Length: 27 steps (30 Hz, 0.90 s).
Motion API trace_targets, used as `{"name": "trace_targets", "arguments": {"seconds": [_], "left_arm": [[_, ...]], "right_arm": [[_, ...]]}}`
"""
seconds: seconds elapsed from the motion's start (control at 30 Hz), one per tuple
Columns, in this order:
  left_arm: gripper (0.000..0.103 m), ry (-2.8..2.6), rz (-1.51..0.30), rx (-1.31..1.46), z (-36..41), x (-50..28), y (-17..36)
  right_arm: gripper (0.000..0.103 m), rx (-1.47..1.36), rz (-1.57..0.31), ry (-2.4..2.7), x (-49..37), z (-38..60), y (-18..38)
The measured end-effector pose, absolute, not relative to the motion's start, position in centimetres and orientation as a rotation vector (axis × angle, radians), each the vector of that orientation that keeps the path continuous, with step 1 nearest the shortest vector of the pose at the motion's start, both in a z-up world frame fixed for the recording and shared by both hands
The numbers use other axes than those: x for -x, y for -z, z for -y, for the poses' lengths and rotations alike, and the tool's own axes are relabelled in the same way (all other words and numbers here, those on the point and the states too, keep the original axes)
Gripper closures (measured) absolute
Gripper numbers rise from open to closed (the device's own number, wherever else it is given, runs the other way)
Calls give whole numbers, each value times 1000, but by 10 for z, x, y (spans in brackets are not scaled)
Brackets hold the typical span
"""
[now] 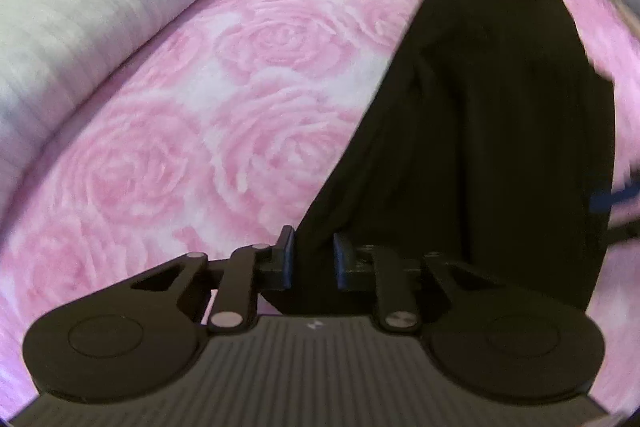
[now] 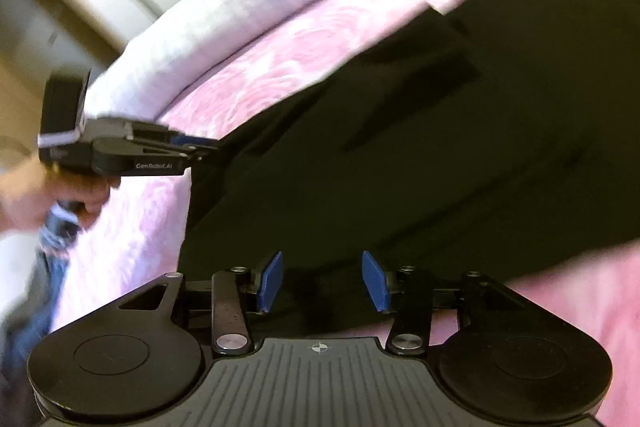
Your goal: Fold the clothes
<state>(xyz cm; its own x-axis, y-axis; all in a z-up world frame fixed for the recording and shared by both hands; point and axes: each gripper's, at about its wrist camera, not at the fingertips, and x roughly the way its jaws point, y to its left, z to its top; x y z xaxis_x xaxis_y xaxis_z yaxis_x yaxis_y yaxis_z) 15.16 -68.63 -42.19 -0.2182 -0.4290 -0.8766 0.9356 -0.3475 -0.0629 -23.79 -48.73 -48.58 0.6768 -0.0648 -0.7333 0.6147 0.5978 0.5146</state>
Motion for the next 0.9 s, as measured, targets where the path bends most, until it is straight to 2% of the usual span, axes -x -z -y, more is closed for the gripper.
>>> {"name": "trace_targets", "arguments": {"seconds": [0.17, 0.37, 0.53, 0.63, 0.9], "left_arm": [[88, 1751, -810, -933, 686, -159, 421], [89, 1802, -735, -960, 679, -154, 410], [90, 1842, -684, -986, 670, -150, 403], [91, 1848, -693, -978, 670, -153, 404], [94, 1850, -672, -1017, 673, -151, 406]], "right_arm": [[55, -935, -674, 399, 252, 464, 486], [55, -1069, -607, 435, 232, 469, 500], [55, -1091, -577, 491, 236, 467, 487], [55, -1088, -581, 451, 233, 458, 482], [56, -1169, -625, 407, 202, 452, 516]]}}
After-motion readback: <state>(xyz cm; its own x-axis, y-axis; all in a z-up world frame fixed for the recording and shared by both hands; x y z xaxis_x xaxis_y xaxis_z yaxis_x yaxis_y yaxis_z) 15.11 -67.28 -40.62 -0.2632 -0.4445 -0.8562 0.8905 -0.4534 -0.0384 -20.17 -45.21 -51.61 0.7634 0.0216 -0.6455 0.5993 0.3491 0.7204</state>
